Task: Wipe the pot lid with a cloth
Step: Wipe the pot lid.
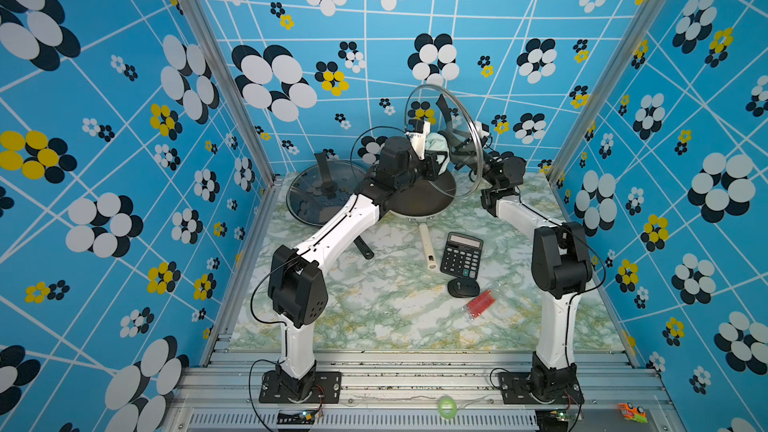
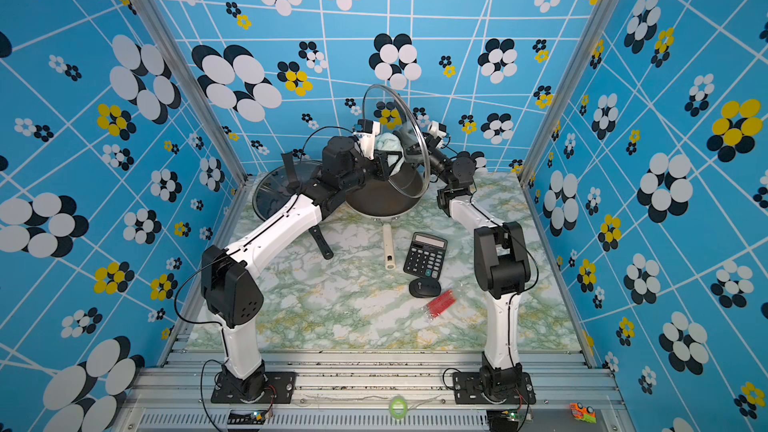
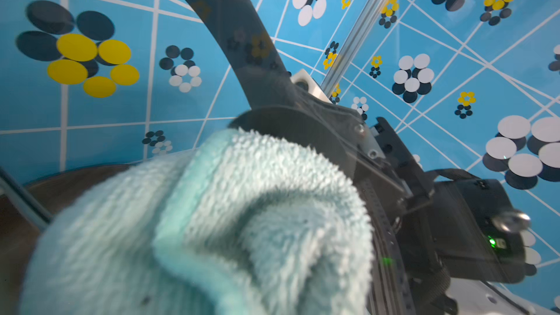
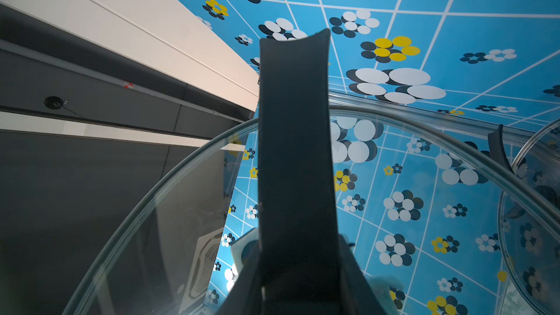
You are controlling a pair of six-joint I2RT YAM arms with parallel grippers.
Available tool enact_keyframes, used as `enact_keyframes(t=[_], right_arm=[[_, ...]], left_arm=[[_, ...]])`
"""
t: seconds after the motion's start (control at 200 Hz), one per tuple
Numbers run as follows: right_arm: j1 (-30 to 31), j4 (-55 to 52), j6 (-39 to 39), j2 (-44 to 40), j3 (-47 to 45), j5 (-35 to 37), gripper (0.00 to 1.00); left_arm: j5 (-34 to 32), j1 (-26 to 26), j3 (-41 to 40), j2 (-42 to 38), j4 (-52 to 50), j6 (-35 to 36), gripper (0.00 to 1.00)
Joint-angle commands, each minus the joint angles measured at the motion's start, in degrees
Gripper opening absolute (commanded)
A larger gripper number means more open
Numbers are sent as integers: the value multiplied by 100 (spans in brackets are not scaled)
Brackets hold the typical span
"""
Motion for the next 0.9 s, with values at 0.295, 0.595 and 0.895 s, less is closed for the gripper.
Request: enact_keyframes(t=[0.295,0.595,0.895], right_arm=[[97,778,57,-45,357,167,0],[78,745,-1,-36,379,193,0],[78,80,-572,208,682,133,0]], left_arm=[[-472,345,74,-356,-91,209,0],[18,220,421,152,-574,64,0],[1473,-520,973,-274,-1366,1047,0]])
